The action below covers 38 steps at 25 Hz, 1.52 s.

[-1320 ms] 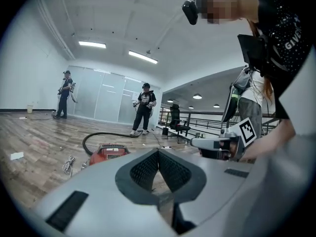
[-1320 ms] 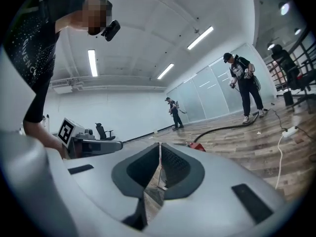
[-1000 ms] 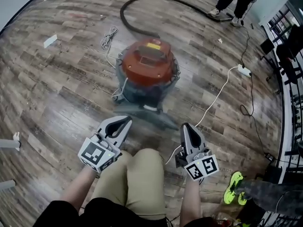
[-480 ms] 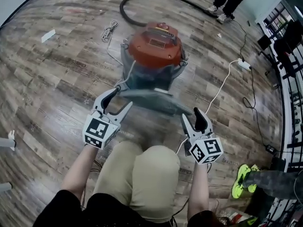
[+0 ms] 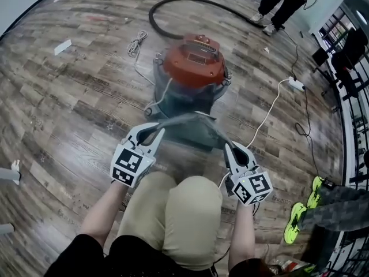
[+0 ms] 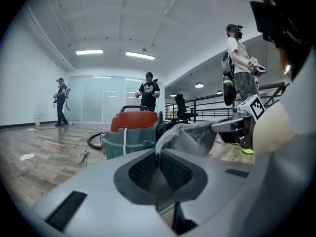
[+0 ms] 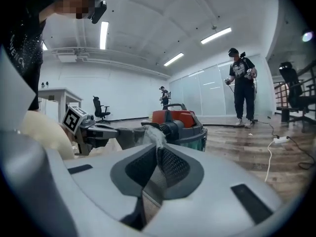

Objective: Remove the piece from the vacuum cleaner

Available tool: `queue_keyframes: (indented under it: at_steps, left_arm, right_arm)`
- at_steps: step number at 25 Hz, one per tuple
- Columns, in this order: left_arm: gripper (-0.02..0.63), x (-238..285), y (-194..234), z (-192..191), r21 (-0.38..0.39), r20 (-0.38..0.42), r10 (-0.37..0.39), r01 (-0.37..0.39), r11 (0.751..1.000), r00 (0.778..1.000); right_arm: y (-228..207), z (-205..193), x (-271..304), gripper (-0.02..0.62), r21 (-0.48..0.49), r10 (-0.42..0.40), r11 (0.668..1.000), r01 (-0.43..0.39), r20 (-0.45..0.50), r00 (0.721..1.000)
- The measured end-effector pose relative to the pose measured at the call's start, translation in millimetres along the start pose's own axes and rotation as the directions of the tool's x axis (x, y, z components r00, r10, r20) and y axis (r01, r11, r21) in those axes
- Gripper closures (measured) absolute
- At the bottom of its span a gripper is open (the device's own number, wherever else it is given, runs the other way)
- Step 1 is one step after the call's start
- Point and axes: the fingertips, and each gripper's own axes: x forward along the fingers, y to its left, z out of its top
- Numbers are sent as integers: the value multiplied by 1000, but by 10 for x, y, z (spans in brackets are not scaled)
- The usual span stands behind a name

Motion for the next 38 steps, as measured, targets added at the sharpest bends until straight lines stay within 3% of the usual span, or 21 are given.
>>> queue_keyframes:
  at_steps: [4, 8, 10, 11, 12, 13, 15, 17, 18, 19, 22, 27, 38]
  left_arm:
    - [574, -99, 50, 0, -34, 21, 9, -8, 999, 1000]
    - [574, -144, 88, -14, -62, 29, -6, 7, 998, 1000]
    - [557, -118, 56, 2, -97, 50, -24, 29, 995, 998]
    - [513, -107, 43, 42, -127, 74, -31, 40, 991, 997]
    - [426, -101, 32, 94, -152, 100, -35, 50, 987, 994]
    - [342, -98, 22, 145, -164, 118, -35, 55, 985, 992]
    - [329, -106, -3, 210, -136, 128, -33, 51, 989, 991]
    - [363, -135, -32, 225, -77, 114, -29, 38, 996, 993]
    - [591, -148, -41, 220, -53, 102, -25, 31, 998, 994]
    - [600, -157, -53, 214, -41, 93, -28, 32, 999, 995]
    - [600, -160, -102, 200, -51, 86, -50, 55, 997, 995]
    - [600, -163, -135, 210, -39, 91, -48, 52, 998, 995]
    - [600, -186, -180, 157, -21, 84, -47, 49, 999, 995]
  right_arm:
    - [-40, 1, -73, 565, 43, -21, 999, 20, 11, 1000]
    - [-60, 10, -115, 563, 25, -45, 999, 44, 3, 999]
    - [-134, 48, -93, 514, 67, -98, 993, 96, 32, 995]
    - [-169, 95, -87, 433, 113, -114, 988, 107, 58, 992]
    - [-193, 152, -86, 351, 159, -125, 981, 110, 88, 988]
    - [-204, 202, -86, 321, 185, -133, 976, 112, 108, 985]
    - [-154, 238, -85, 319, 157, -121, 982, 105, 97, 988]
    - [3, 211, -82, 342, 94, -37, 995, 32, 56, 998]
    - [87, 209, -84, 500, 83, 13, 996, -17, 53, 999]
    - [152, 221, -89, 586, 90, 55, 994, -61, 65, 996]
    - [214, 262, -100, 586, 118, 101, 987, -113, 107, 989]
    - [198, 260, -81, 586, 50, 85, 995, -90, 96, 992]
    - [127, 203, -120, 586, 30, 94, 995, -98, 105, 990]
